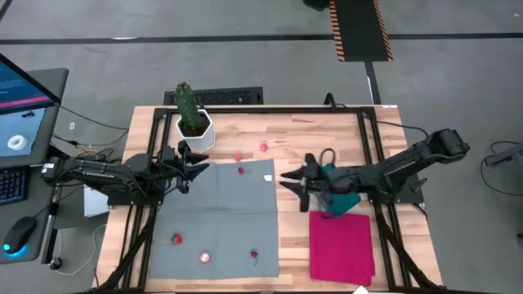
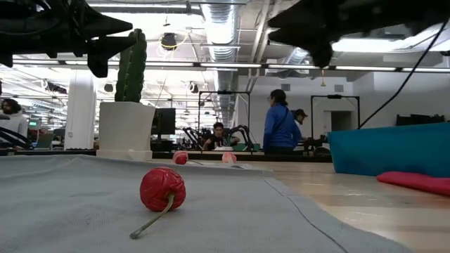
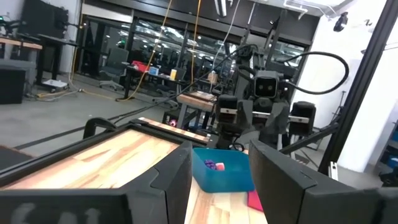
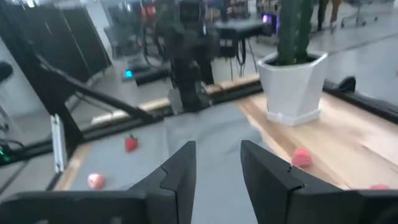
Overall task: Pick and placing Produce into tupperware
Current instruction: Put the red cherry into the blue bin
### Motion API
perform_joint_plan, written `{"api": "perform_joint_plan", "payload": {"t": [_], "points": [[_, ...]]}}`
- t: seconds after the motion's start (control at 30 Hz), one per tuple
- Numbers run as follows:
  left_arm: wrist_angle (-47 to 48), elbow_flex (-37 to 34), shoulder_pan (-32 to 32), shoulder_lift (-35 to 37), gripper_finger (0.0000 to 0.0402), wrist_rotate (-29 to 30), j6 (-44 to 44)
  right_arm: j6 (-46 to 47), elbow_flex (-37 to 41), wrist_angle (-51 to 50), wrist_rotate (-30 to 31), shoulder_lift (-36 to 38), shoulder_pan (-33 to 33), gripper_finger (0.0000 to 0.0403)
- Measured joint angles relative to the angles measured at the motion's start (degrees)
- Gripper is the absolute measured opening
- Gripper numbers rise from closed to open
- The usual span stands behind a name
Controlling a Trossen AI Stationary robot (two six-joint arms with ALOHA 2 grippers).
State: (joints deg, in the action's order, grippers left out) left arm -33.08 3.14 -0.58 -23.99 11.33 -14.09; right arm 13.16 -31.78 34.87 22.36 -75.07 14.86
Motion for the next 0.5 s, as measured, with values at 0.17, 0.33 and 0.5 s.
{"api": "perform_joint_plan", "payload": {"t": [0.17, 0.33, 0.5], "points": [[0.3, 0.0, 0.0, 0.0, 0.0148, 0.0, 1.0, -0.6, -7.3, -7.6, -8.1, -5.6, -5.4, 0.0134], [1.3, 0.0, 0.0, 0.0, 0.0148, 0.0, 1.0, -6.4, -15.8, -19.4, -8.6, -9.6, -8.4, 0.0118], [1.4, 0.0, 0.0, 0.0, 0.0148, -0.1, 1.0, -7.2, -23.8, -33.5, -9.1, -12.5, -11.4, 0.0109]]}}
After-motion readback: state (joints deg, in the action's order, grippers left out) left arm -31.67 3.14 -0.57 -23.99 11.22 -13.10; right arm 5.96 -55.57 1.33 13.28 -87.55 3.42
